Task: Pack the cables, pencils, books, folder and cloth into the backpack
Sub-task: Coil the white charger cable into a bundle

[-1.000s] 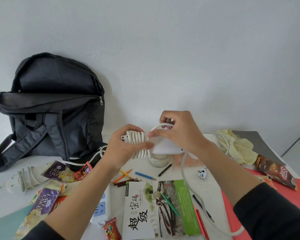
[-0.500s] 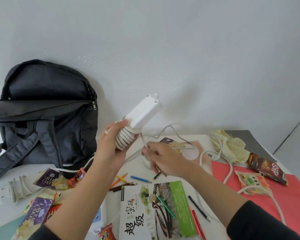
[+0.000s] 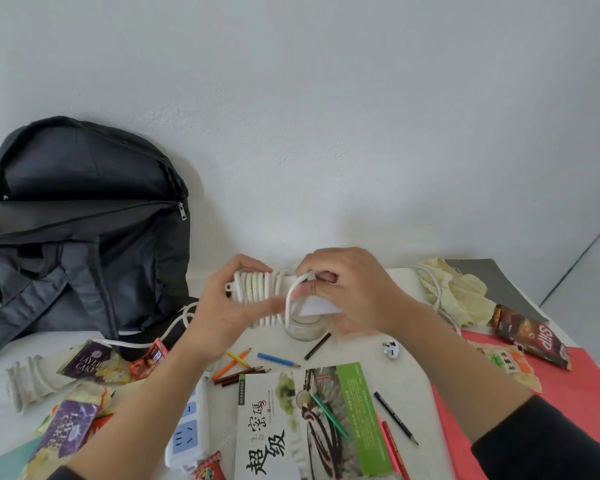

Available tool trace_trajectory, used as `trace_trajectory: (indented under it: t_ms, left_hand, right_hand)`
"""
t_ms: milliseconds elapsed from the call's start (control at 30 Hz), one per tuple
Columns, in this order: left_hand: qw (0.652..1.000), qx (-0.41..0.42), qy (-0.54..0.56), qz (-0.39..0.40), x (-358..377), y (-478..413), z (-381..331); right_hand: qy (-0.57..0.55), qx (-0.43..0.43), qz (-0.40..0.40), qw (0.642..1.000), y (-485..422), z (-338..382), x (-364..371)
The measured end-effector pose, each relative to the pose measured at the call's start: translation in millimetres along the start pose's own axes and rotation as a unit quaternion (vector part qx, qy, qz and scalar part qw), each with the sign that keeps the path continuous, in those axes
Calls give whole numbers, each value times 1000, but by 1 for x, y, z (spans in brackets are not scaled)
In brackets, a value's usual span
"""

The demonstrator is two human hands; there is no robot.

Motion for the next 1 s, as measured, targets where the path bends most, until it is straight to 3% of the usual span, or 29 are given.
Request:
trace_trajectory:
  t_ms: [133, 233, 467, 667, 867, 1000]
  left_hand:
    - [998, -20, 55, 27, 4, 4, -2]
    - [992, -48, 115, 25, 5, 4, -2]
    - [968, -104, 208, 93, 8, 8, -1]
    - [963, -141, 228, 29, 9, -3, -6]
    - [953, -196, 227, -41, -6, -6, 9]
    - [981, -138, 134, 19, 1, -5, 5]
  right_hand:
    - [-48, 34, -10, 998, -5, -7, -7]
    - [-143, 88, 2, 986, -7, -6, -6]
    - [-192, 133, 88, 968, -11, -7, -10]
    - [-328, 121, 85, 933, -4, -8, -25]
    - [-262, 117, 109, 952, 0, -8, -25]
    - [-156, 94, 104, 978, -7, 1, -7]
Point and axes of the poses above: each hand's wrist, its own y-axis away from the middle knuckle, its own x-axis out of the palm, z = x × y, the point moved 3 cm from there along -y, towards the middle knuckle, and after that the axes turned 3 degrees about -y, right-handed, at the moved point
